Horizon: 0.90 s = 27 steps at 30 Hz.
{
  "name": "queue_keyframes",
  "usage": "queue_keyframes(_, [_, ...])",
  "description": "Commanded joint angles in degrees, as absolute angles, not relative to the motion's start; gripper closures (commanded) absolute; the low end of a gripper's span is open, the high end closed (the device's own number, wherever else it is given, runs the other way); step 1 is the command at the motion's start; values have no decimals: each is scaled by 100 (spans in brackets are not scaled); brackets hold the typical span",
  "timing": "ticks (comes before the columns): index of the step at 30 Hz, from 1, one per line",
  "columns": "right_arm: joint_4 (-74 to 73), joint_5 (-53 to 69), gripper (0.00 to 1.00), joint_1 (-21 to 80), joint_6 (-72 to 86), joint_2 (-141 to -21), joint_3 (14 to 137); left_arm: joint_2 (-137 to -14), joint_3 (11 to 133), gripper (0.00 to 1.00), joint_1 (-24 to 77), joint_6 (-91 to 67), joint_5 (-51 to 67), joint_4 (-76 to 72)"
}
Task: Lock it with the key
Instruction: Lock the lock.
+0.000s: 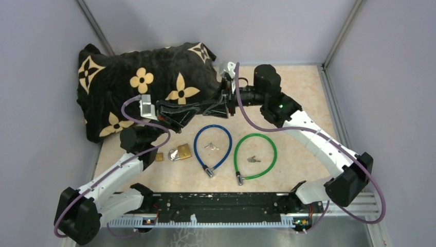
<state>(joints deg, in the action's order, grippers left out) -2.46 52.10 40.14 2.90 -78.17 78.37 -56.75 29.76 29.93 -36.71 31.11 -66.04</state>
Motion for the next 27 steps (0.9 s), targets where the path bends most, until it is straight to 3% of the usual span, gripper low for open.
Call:
queue_keyframes(1, [539, 3937, 100, 4944, -557, -7996, 8158, -6443, 3061, 100, 3823, -3498, 5634, -4031])
queue_keyframes(8, [99, 3969, 100, 4824, -901, -7919, 8142, -6609, 3466, 100, 4041, -3158, 5984, -4107])
queue_keyframes(18, [923, 4684, 100, 4591, -538, -7893, 7474, -6722, 4074, 100, 4122, -3698, 6142, -5364])
queue_keyframes(27, [1477, 5091, 100, 4438, -346, -8131, 7163, -6717, 4505, 100, 4191, -3620, 6498, -5216])
